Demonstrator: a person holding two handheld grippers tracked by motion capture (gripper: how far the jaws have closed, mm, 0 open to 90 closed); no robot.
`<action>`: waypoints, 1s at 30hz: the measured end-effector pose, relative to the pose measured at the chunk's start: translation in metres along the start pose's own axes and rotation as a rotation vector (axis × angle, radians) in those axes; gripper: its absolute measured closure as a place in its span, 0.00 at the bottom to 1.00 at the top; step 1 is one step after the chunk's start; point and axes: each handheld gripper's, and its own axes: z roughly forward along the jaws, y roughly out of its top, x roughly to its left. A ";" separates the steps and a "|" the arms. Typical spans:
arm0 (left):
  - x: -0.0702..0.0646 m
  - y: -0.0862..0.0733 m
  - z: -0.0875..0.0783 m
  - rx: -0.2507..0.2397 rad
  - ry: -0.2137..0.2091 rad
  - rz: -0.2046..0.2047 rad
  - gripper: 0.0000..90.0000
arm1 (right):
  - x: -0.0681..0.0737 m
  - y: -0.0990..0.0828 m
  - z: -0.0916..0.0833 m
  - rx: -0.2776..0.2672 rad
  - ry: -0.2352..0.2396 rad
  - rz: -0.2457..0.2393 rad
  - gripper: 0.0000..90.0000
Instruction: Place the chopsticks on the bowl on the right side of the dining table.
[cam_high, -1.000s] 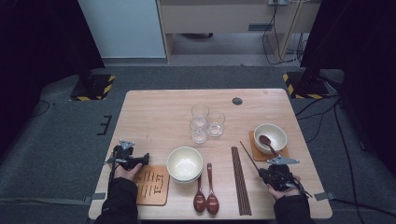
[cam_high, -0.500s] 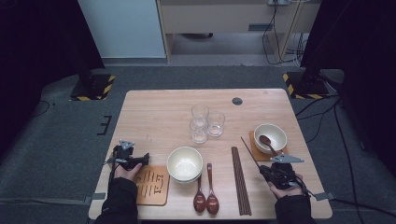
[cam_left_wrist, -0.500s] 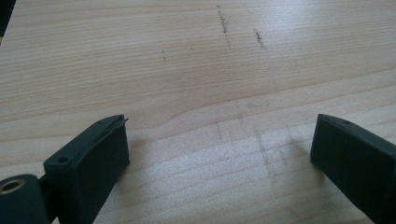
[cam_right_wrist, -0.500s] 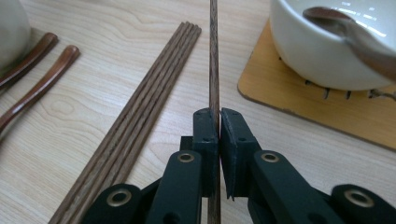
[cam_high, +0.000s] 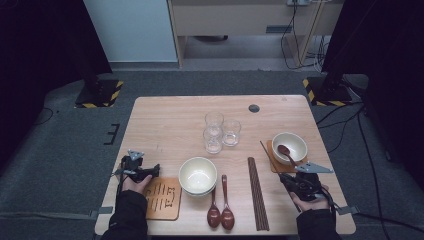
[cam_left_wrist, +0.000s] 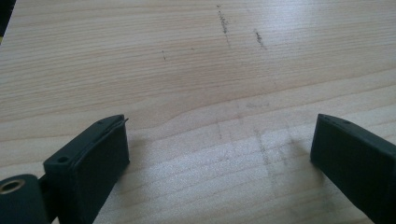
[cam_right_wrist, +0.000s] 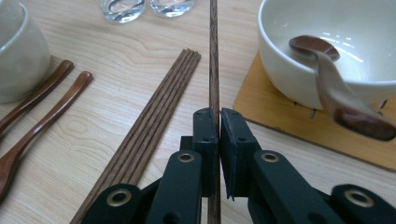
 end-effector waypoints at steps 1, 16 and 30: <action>0.000 0.000 0.000 0.000 0.000 0.000 0.04 | 0.000 0.000 -0.001 -0.005 -0.001 0.004 0.95; 0.000 0.000 0.000 0.000 0.000 -0.001 0.04 | 0.002 0.011 -0.017 -0.072 0.021 0.009 0.95; 0.000 0.000 0.000 0.000 0.000 -0.001 0.04 | 0.004 0.020 -0.030 -0.116 0.035 -0.002 0.95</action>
